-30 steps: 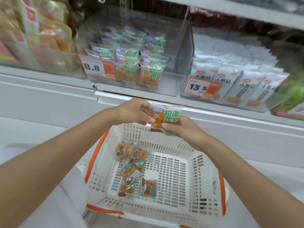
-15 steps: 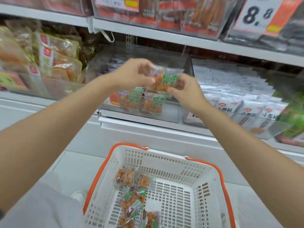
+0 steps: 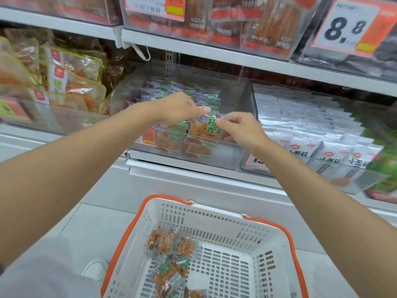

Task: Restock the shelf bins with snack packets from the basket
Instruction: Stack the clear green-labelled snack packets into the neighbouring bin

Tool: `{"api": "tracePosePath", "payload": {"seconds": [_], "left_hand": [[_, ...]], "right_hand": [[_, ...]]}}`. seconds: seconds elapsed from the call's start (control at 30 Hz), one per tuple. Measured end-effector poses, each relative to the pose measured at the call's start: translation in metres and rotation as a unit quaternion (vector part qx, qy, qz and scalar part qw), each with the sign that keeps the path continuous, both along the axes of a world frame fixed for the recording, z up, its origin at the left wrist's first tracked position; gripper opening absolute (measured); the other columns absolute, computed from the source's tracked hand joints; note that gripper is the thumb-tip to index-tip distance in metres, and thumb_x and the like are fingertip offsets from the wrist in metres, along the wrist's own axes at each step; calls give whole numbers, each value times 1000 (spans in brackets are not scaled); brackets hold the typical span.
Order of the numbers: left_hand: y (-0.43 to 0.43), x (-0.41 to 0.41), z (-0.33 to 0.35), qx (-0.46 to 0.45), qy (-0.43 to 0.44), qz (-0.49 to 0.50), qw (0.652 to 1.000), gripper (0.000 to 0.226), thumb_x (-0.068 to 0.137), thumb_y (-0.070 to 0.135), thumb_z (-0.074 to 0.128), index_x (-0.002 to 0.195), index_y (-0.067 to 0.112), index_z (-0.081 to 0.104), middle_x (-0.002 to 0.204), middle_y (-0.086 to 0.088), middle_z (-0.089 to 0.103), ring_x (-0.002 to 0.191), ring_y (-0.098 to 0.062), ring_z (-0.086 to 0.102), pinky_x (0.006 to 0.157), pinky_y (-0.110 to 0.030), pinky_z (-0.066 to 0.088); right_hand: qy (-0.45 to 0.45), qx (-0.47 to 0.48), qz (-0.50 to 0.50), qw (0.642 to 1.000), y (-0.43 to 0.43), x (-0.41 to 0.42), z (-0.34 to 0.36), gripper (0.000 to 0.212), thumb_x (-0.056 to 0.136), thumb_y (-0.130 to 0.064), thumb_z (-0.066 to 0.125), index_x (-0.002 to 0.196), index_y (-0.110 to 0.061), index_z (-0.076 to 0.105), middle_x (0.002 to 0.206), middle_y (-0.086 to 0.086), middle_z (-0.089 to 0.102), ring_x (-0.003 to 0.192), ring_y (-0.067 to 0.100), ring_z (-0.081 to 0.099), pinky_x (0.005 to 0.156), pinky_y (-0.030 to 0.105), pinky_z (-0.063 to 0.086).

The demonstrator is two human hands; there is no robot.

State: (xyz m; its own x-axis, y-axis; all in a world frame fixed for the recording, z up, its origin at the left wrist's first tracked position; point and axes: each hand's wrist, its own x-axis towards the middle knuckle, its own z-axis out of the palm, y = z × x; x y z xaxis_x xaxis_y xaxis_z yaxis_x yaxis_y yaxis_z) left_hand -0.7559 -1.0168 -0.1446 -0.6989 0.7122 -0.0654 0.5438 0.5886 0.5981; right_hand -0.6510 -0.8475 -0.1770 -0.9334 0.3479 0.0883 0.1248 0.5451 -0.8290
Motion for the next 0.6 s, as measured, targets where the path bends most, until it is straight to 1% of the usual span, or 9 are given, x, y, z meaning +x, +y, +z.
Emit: {"api": "tracePosePath", "payload": {"seconds": [0.03, 0.07, 0.1, 0.13, 0.27, 0.37, 0.47, 0.53, 0.6], "left_hand": [[2, 0, -1, 1, 14, -16, 1000, 41, 96, 54, 48, 96, 17, 65, 85, 12, 39, 86, -2, 26, 65, -28, 40], [4, -1, -3, 2, 25, -32, 999, 32, 98, 48, 48, 107, 21, 63, 92, 12, 46, 78, -3, 40, 73, -27, 41], [6, -1, -4, -2, 36, -47, 998, 28, 99, 44, 48, 112, 23, 61, 102, 11, 53, 96, -16, 59, 81, -28, 39], [8, -1, -4, -13, 40, -55, 998, 26, 100, 42, 47, 113, 23, 61, 108, 9, 54, 98, -10, 52, 85, -29, 38], [9, -8, -8, -65, 26, -65, 995, 28, 100, 42, 47, 108, 22, 65, 106, 10, 56, 103, -14, 53, 90, -31, 38], [9, -10, -15, -78, 35, -65, 994, 27, 99, 45, 47, 96, 26, 65, 108, 11, 61, 104, -15, 55, 90, -31, 37], [10, -10, -19, -79, 23, -49, 995, 41, 99, 48, 44, 114, 18, 67, 136, 3, 57, 120, -18, 52, 96, -31, 36], [11, -10, -20, -77, 21, -42, 996, 44, 100, 48, 42, 117, 16, 67, 136, 0, 57, 120, -19, 53, 96, -31, 37], [12, -9, -23, -85, 27, -43, 995, 44, 101, 48, 40, 114, 16, 67, 129, -2, 61, 116, -21, 55, 92, -31, 38]], "right_hand": [[-14, -2, 3, 1000, 2, -2, 0, 19, 91, -30, 66, 83, -13, 71, 90, 15, 72, 88, 28, 71, 87, 48, 56], [-30, -3, 6, 1000, 3, -3, 0, 21, 91, -30, 67, 84, -11, 72, 90, 15, 73, 89, 28, 71, 87, 48, 56], [-42, 0, 9, 999, 5, -5, 1, 22, 90, -29, 67, 84, -9, 72, 89, 15, 73, 89, 28, 71, 88, 48, 56], [-54, 5, 9, 998, 6, -7, 2, 24, 90, -29, 68, 86, -6, 73, 88, 15, 73, 89, 27, 71, 89, 47, 56], [-92, 50, 23, 994, 8, -14, 2, 35, 87, -34, 71, 89, 1, 73, 94, 24, 70, 85, 28, 70, 89, 49, 55], [-127, 34, 36, 991, 9, -17, 1, 35, 90, -26, 70, 97, 8, 71, 93, 25, 70, 75, 18, 68, 78, 36, 61], [-159, 5, 38, 986, 6, -19, 4, 37, 90, -20, 70, 106, 13, 67, 93, 22, 68, 74, 17, 68, 71, 30, 61], [-176, -4, 33, 984, 6, -21, 6, 34, 89, -18, 70, 105, 13, 68, 101, 23, 70, 74, 19, 70, 71, 32, 62], [-197, 1, 34, 980, 4, -23, 8, 33, 90, -17, 70, 104, 13, 68, 97, 23, 72, 71, 20, 71, 74, 35, 61]]}}
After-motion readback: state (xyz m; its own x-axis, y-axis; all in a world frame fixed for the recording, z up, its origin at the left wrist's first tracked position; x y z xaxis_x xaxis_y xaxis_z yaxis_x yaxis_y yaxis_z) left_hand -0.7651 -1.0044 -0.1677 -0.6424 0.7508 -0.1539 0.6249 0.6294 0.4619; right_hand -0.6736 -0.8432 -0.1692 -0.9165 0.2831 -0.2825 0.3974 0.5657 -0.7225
